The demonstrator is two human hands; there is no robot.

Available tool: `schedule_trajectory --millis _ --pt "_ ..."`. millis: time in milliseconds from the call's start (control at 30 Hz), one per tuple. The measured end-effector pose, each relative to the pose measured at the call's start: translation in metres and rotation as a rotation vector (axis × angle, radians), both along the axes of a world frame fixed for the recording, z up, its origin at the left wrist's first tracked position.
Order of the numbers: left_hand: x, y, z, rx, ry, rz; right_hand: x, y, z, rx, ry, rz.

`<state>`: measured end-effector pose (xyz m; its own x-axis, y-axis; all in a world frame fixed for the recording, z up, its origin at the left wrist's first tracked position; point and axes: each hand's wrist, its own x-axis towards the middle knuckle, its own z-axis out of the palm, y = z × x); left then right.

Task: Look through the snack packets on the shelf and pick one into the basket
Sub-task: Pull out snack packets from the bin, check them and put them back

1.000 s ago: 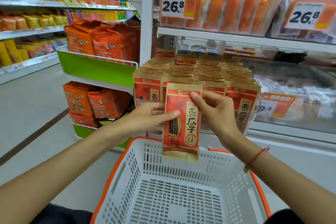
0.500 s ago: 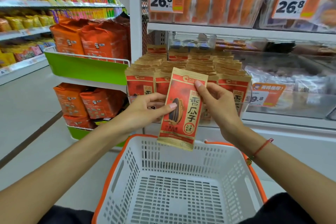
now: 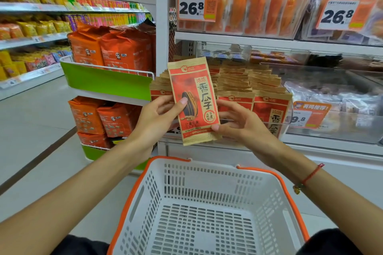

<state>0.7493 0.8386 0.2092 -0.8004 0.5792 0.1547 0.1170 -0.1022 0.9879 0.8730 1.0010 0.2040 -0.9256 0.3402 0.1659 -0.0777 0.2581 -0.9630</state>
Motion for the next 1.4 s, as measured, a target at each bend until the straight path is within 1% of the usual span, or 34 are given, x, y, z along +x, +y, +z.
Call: schedule_trajectory --millis 67,300,433,533,600,667,733,800,867,933,1000,1100,1167,1267,1400 --pt "0.0 -0.001 -0.001 -0.005 0.001 -0.013 0.002 0.002 0.001 -0.007 -0.002 0.028" --pt "0.001 0.0 -0.003 0.004 0.02 -0.052 0.002 0.004 -0.002 -0.055 0.008 0.021" --pt "0.004 0.001 -0.004 -0.014 0.105 -0.092 0.001 -0.003 -0.008 -0.018 0.002 0.044" --pt "0.001 0.001 -0.006 -0.051 0.194 -0.003 0.0 -0.009 -0.01 0.113 0.057 -0.039" --pt "-0.001 0.001 -0.008 -0.094 0.216 0.094 0.0 -0.015 -0.009 0.25 0.117 -0.119" --pt "0.0 0.002 -0.006 -0.105 0.205 0.105 -0.001 -0.02 -0.01 0.429 0.17 -0.197" --pt "0.005 0.003 -0.001 -0.078 0.182 0.02 -0.001 -0.024 -0.008 0.591 0.205 -0.271" --pt "0.011 0.002 0.005 -0.085 0.179 -0.098 -0.001 -0.026 -0.005 0.669 0.233 -0.302" --pt "0.017 0.003 0.005 -0.116 0.213 -0.191 0.0 -0.03 -0.005 0.741 0.23 -0.278" --pt "0.02 0.002 0.004 -0.107 0.236 -0.232 0.0 -0.037 -0.007 0.832 0.175 -0.244" --pt "0.018 0.001 0.004 -0.096 0.242 -0.238 -0.001 -0.04 -0.008 0.809 0.114 -0.197" --pt "0.011 -0.001 0.004 -0.099 0.244 -0.247 0.0 -0.04 -0.006 0.586 0.047 -0.117" --pt "0.008 -0.001 0.002 -0.083 0.195 -0.257 0.0 -0.038 -0.005 0.479 0.06 -0.158" --pt "0.009 0.0 -0.001 -0.069 0.133 -0.28 -0.003 -0.036 -0.004 0.493 0.106 -0.268" --pt "0.011 0.002 0.0 -0.089 0.134 -0.302 -0.003 -0.031 0.002 0.513 0.117 -0.353"
